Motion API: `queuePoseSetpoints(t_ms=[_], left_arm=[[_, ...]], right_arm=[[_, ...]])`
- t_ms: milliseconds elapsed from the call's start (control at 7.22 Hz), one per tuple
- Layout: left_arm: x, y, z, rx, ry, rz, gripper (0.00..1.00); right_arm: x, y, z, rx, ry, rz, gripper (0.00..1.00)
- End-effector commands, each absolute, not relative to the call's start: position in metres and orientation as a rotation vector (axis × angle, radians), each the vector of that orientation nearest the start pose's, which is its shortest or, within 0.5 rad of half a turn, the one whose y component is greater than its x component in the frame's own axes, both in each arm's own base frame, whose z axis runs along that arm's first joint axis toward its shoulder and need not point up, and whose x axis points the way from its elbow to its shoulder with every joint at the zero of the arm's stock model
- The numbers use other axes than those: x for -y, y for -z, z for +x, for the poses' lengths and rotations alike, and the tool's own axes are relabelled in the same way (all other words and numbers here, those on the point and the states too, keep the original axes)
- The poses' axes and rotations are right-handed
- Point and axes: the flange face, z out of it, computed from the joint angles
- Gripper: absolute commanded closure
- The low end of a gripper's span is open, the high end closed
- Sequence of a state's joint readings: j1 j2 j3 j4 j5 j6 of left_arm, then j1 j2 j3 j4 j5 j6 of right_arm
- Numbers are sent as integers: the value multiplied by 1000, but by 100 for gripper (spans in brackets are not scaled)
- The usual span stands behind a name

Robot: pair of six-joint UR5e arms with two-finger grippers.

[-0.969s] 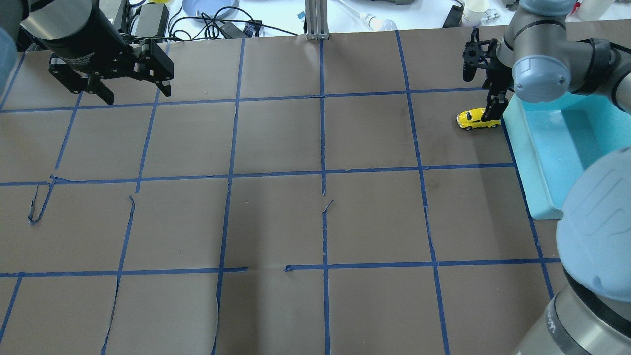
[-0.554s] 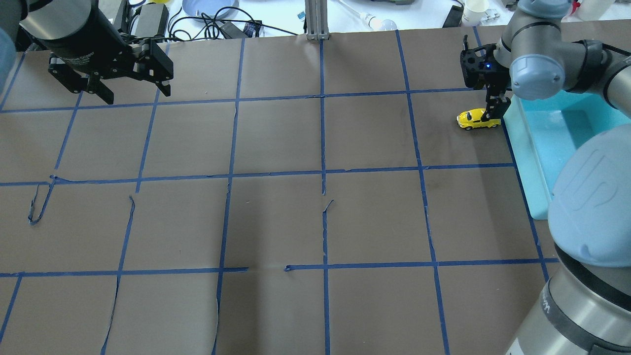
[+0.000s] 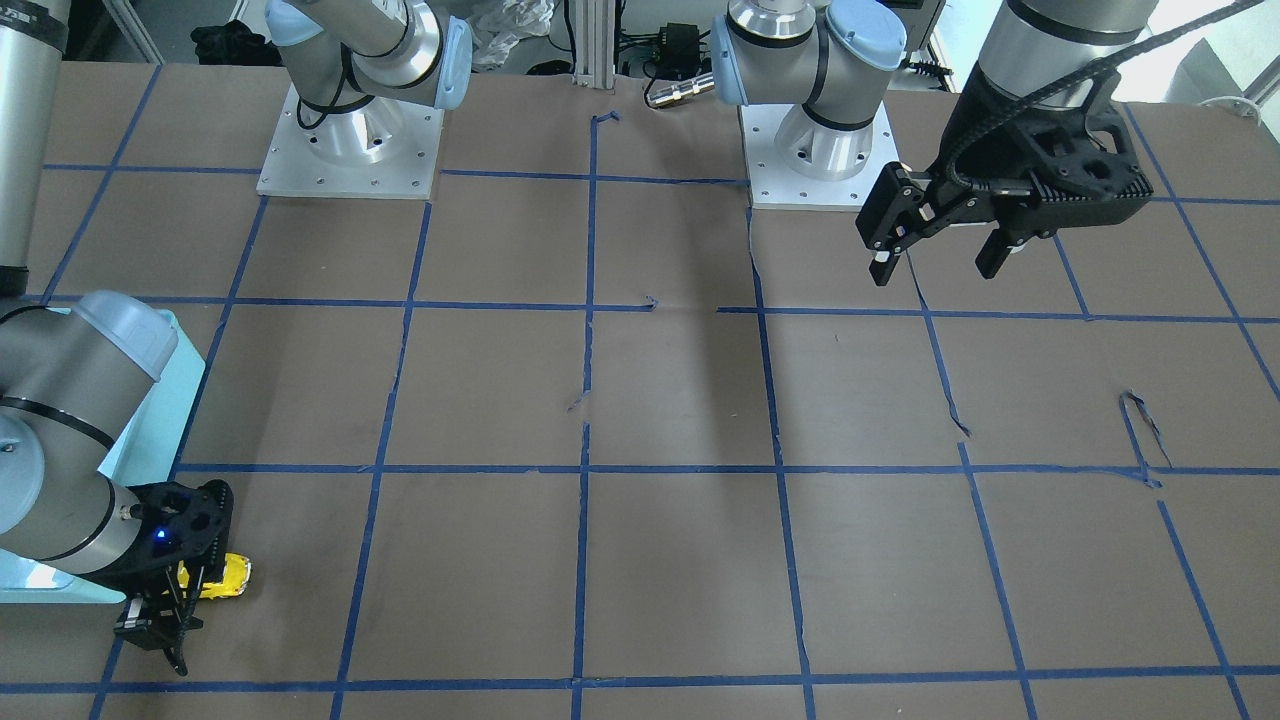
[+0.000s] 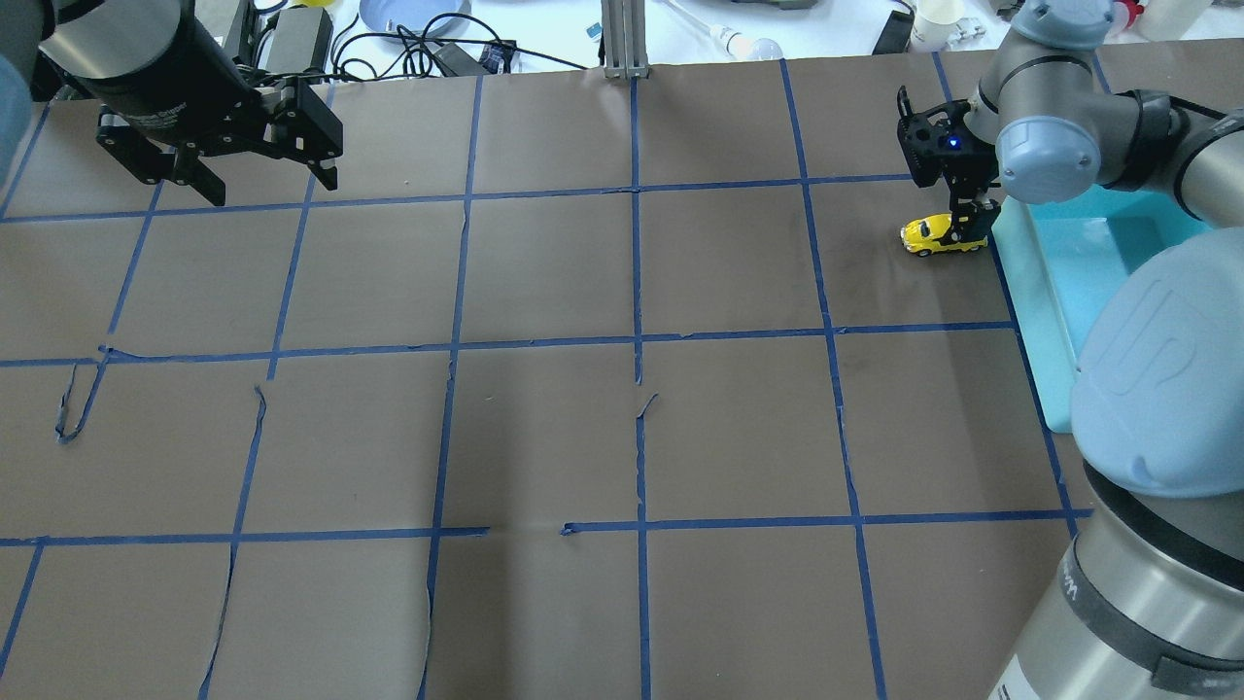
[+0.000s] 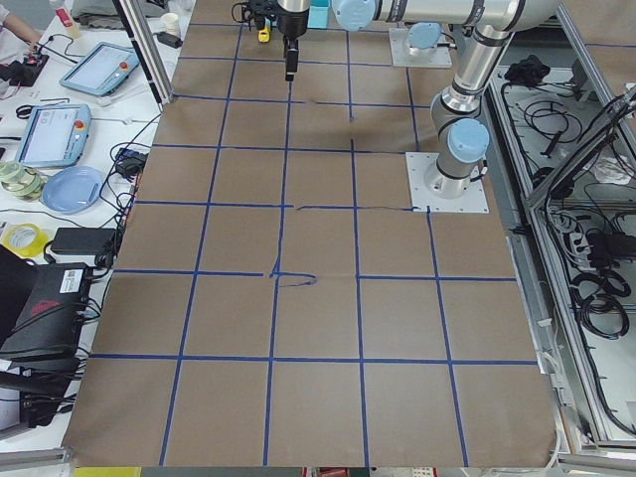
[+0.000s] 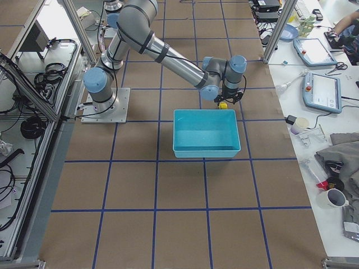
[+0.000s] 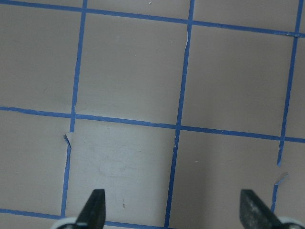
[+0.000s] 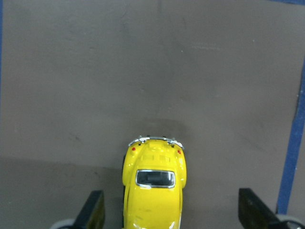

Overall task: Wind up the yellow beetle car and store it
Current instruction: 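Lower the right gripper and close it on the car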

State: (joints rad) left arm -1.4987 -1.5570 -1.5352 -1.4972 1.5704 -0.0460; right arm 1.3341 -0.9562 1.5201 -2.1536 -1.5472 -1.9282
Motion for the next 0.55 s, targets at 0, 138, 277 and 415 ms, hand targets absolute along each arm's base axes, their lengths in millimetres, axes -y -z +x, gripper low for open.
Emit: queuePoseSetpoints(t_ms=[0,138,277,415], left_arm=[[505,-520,-97,-3129,193,-185,0],[505,-520,-97,-3128,195,-185,0],[505,-520,-97,-3128,195,-183,0],[505,-520,-97,-3128,195,-185,0]], right_arm=[[689,-196,-30,-2086,19,-2352,0],[688,-195,-30,-2086,16,-2349,5],[686,-196,-29,-2088,14,-2347,28],[684,-198,-30,-2096,-6,-2352,57]])
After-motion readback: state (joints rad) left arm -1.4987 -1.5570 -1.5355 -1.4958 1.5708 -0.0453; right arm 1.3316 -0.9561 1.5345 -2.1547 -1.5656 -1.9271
